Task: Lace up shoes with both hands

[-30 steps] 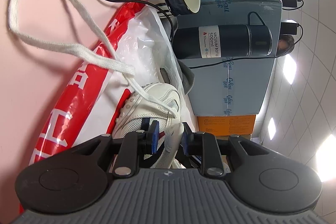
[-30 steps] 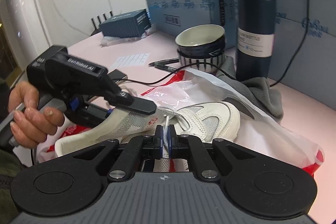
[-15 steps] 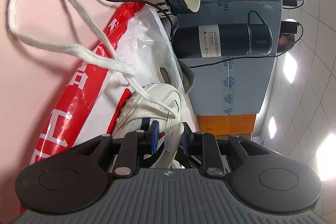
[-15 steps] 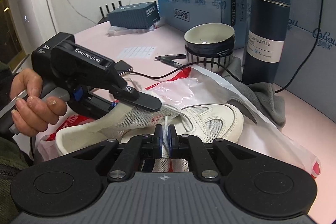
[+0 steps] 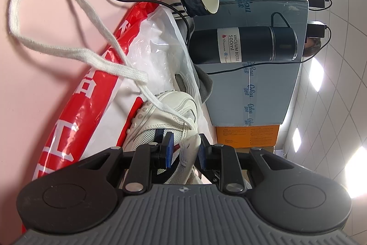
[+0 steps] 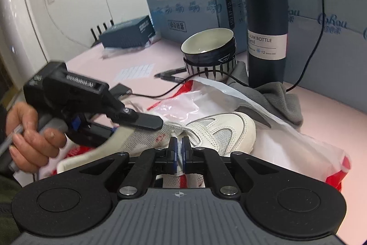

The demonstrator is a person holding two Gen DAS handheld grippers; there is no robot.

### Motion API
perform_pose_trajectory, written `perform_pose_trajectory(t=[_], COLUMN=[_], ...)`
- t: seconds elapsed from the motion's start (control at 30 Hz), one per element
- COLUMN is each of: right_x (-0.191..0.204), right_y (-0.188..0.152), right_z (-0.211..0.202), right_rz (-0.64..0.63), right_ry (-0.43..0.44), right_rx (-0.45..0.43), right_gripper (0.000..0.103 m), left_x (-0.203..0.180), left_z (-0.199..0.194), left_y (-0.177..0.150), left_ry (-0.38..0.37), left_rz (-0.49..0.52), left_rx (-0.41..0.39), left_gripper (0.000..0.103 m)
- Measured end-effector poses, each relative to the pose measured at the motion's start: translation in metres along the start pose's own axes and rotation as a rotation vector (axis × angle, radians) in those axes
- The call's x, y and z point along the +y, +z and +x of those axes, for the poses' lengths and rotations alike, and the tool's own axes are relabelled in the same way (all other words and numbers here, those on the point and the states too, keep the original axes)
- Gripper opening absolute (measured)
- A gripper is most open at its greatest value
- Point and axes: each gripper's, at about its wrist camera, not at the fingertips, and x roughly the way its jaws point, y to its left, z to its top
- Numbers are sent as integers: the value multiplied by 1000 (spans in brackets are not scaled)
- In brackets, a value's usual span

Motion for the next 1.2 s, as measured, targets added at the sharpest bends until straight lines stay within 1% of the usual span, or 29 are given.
perform_pose_trajectory(t=[0.13, 0.4, 0.77, 0.93, 1.13, 1.2], right_x=[0, 8, 12, 14, 17, 20], right_y=[1, 4, 7, 9, 11, 10], right_z=[-2, 4, 9, 10, 12, 12], right_rz=[16, -36, -56, -57, -67, -87], right_ry=[2, -19, -49, -53, -29, -35], right_rx=[-13, 21, 62, 64, 36, 34], right_gripper=[4, 4, 4, 4, 4, 5], left_x=[0, 0, -1, -2, -1, -1], left_z=[0, 0, 0, 0, 0, 0], left_y=[0, 0, -1, 0, -1, -1], left_ry=[0, 1, 3, 4, 3, 1], left_rz=[1, 4, 9, 13, 13, 12], left_rx=[0, 2, 3, 2, 2, 2], left_gripper=[20, 20, 20, 20, 20, 20])
